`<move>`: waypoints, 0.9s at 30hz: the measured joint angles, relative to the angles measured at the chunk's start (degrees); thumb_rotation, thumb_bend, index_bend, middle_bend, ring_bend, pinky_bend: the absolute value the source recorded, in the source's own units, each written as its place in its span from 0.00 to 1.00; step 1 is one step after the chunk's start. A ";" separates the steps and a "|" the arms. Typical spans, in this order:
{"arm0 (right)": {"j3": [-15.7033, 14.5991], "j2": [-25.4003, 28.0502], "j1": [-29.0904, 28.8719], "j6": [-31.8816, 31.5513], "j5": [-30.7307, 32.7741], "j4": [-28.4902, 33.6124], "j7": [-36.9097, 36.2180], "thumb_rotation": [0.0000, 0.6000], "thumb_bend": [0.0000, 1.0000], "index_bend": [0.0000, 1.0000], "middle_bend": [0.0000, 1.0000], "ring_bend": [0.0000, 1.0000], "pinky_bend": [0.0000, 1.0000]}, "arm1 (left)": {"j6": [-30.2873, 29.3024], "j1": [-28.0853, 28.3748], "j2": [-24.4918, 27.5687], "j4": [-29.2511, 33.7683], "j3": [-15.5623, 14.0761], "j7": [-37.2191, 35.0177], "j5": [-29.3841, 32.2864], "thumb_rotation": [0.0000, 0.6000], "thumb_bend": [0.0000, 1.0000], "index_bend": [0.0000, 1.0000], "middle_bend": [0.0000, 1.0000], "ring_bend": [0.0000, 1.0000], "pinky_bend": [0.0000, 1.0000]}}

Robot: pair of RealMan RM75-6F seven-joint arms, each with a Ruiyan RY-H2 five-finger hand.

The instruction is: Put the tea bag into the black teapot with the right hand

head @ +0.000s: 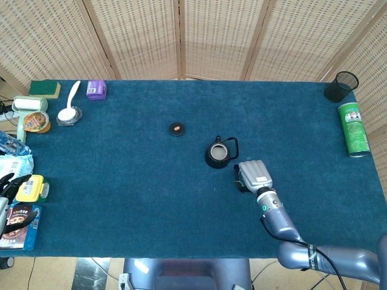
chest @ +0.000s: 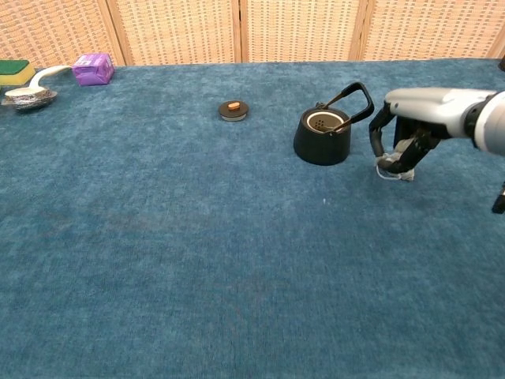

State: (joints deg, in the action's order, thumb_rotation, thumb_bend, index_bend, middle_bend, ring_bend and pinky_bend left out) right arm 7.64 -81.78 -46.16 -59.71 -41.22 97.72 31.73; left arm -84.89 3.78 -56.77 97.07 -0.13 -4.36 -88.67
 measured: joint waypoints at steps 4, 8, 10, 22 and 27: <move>0.88 2.52 0.74 -1.17 -1.49 2.62 -1.05 1.00 0.47 0.66 1.00 1.00 1.00 | -0.17 -0.23 -0.18 0.41 -0.36 -0.04 -0.31 1.00 0.27 0.12 0.21 0.08 0.15; 1.99 4.95 1.02 -1.74 -2.32 4.82 -1.78 1.00 0.48 0.66 1.00 1.00 1.00 | -0.07 -0.52 -0.65 0.56 -0.99 -0.08 -0.80 1.00 0.26 0.12 0.21 0.08 0.15; 2.72 6.22 1.08 -1.92 -2.56 5.99 -2.26 1.00 0.48 0.66 1.00 1.00 1.00 | -0.11 -0.74 -0.86 0.58 -1.33 -0.10 -1.06 1.00 0.27 0.12 0.21 0.08 0.15; 8.23 13.47 0.94 -0.53 -2.29 11.99 -8.32 1.00 0.47 0.66 1.00 1.00 1.00 | -1.04 -1.60 -0.85 0.08 -1.76 -1.02 -1.31 1.00 0.27 0.12 0.21 0.08 0.15; 10.53 16.59 0.78 0.66 -2.19 14.17 -11.53 1.00 0.48 0.66 1.00 1.00 1.00 | -1.45 -1.98 -0.64 0.05 -2.01 -1.18 -1.57 1.00 0.26 0.12 0.21 0.08 0.15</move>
State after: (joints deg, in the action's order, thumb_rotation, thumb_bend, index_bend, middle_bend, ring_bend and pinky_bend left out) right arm 18.17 -65.19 -45.38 -59.05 -43.41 111.90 20.20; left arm -86.34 1.80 -57.42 97.12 -2.13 -5.54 -90.24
